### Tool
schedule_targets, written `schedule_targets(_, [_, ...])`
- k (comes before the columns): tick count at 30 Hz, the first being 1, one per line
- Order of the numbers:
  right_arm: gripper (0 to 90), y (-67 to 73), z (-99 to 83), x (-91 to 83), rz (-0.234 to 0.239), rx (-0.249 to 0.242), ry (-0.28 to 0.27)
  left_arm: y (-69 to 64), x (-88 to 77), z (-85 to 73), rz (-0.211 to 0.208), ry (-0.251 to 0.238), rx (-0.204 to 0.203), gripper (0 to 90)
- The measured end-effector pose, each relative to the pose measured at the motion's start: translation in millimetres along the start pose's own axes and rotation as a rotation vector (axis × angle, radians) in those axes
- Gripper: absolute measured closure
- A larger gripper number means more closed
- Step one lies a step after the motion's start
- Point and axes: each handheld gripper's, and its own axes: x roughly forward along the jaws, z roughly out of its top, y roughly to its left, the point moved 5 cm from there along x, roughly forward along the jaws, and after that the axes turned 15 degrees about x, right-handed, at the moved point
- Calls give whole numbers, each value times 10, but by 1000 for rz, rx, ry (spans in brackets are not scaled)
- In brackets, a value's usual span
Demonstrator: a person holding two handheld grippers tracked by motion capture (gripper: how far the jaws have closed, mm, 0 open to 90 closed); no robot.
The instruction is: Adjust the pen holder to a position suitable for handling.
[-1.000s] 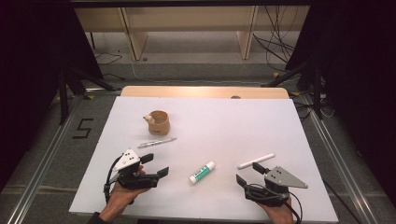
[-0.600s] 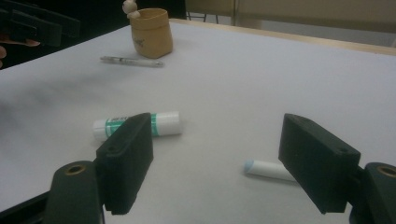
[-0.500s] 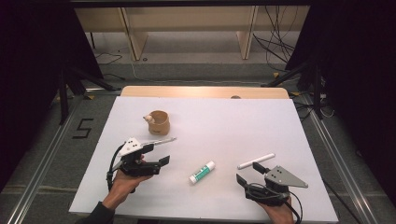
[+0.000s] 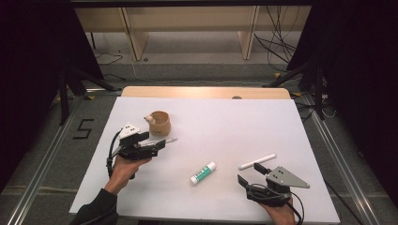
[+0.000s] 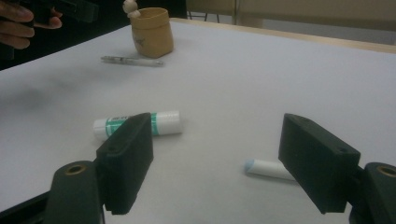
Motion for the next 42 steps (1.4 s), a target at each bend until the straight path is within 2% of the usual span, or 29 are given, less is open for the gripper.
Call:
schedule_targets(3, [270,2,0,2,1,-2,-3,88,3,-7,30,11,22,263])
schedule_targets(6, [270,0,0,-3,3,-2,-3,198,-1,-25,54,21,6,367])
schedule_targets(7, [270,0,0,-3,3,-2,-3,232,1,-31,65,25,4,367])
schedule_targets(9, [270,-1,-3,0,2,-2,-1,295,4,-44,88,37,-4,424])
schedule_targets(10, [270,2,-4,6,3,-3,-4,328,6,-53,100,42,-4,486])
schedule_targets(11, [270,2,-4,6,3,-3,-4,363,10,-63,112,46,-2,486])
schedule_targets(12, [271,2,-4,8,3,-3,-3,403,13,-75,127,46,-3,524])
schedule_targets(19, [274,3,-16,15,6,-3,6,659,103,-190,161,87,-65,775])
schedule_targets(22, [274,3,-19,23,6,-5,9,727,170,-197,172,104,-71,873])
schedule_targets(33, [272,9,-23,26,12,-2,9,981,415,-208,219,132,-113,890])
schedule_targets(42, [270,9,-29,30,14,0,13,1025,571,-236,199,137,-125,891])
